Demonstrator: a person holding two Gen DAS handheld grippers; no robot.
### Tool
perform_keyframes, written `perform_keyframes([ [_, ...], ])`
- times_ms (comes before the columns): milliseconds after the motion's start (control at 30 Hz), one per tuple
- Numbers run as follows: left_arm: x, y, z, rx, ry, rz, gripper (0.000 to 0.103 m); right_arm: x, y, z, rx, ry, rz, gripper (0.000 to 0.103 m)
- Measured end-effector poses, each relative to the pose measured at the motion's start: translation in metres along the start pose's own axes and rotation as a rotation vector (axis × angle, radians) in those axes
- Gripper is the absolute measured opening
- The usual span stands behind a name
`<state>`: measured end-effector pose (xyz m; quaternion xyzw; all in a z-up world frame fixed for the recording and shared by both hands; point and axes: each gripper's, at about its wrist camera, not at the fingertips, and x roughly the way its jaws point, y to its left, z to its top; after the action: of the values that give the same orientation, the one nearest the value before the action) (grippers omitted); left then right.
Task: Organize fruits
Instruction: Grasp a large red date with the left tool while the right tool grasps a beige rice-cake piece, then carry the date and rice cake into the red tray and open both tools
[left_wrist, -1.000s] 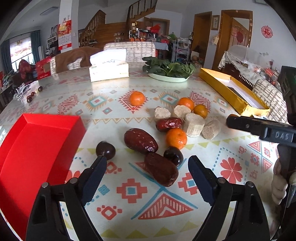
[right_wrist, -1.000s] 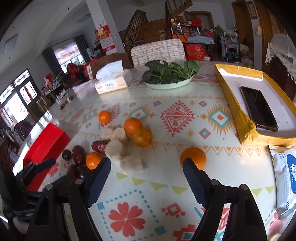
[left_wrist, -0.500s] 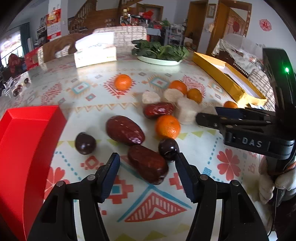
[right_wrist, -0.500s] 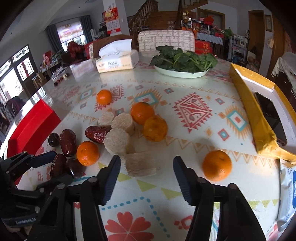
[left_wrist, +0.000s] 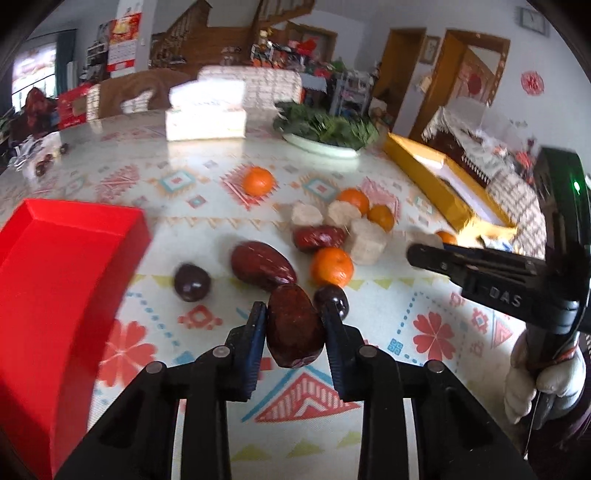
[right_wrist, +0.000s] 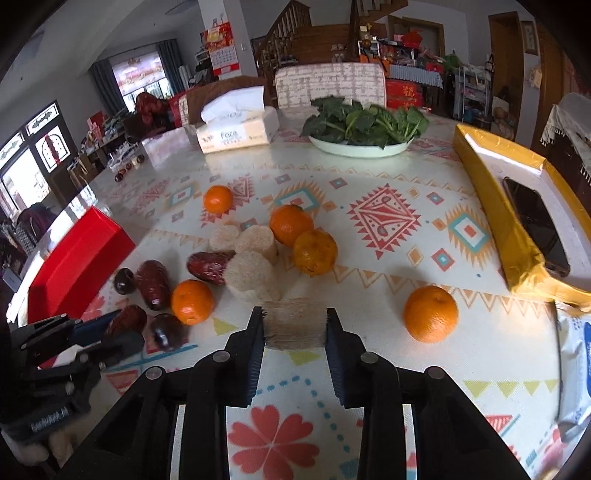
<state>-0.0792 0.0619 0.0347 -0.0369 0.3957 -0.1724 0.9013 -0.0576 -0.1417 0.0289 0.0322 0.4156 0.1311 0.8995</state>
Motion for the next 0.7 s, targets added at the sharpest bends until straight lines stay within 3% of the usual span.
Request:
perform_keyframes([
  [167,-0.031,0.027,0.003,-0.064,-0.071,0.039,0.029,-0.028,0.018,0.004,-0.018,-0.049,0.023,0.034],
  [333,-0.062,0.076,0.001,-0.159,-0.129,0.134,0.029,-0.04,0.052,0.013,-0.047,-0.062,0.098,0.034],
  [567,-0.092,0.147,-0.014,-0.278,-0.157,0.321,0.029,-0.014,0.139,0.028,-0.096,0.009,0.333,0.034],
  [700,-0.098,0.177,-0.023,-0.329,-0.146,0.395,0.029,0.011,0.201,0.025,-0.171,0.059,0.387,0.034],
])
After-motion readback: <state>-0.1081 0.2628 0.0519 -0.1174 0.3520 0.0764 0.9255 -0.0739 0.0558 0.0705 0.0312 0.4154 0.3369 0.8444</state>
